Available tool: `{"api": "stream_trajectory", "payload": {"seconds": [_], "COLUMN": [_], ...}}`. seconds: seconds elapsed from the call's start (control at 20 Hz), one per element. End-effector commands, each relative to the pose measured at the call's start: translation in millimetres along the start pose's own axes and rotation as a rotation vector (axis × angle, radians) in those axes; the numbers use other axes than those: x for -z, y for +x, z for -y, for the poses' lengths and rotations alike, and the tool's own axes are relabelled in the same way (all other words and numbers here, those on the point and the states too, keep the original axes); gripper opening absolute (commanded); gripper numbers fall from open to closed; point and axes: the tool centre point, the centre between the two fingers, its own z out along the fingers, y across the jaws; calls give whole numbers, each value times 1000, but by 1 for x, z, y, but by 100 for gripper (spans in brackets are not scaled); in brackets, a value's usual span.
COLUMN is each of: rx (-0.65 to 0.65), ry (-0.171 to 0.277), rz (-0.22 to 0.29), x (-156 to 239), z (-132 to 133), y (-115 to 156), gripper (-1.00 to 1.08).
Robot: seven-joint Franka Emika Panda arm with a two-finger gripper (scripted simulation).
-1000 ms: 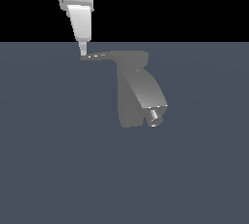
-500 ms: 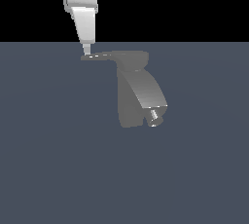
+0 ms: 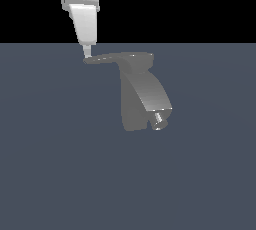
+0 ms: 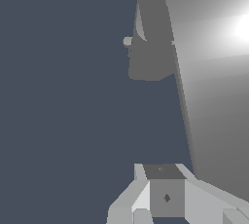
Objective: Turn on the faucet by rotating a designated handle.
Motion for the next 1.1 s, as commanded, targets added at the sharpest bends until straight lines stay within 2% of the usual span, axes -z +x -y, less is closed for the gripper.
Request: {"api": "stream_trajectory", "payload": {"seconds": [0.0,1.05], "rx": [-10,-11], "ry": [-4,-4], "rz": [-2,-2], "x": [0,0], "z": [-10,-73], "y": [6,1], "gripper": [-100,-100]}}
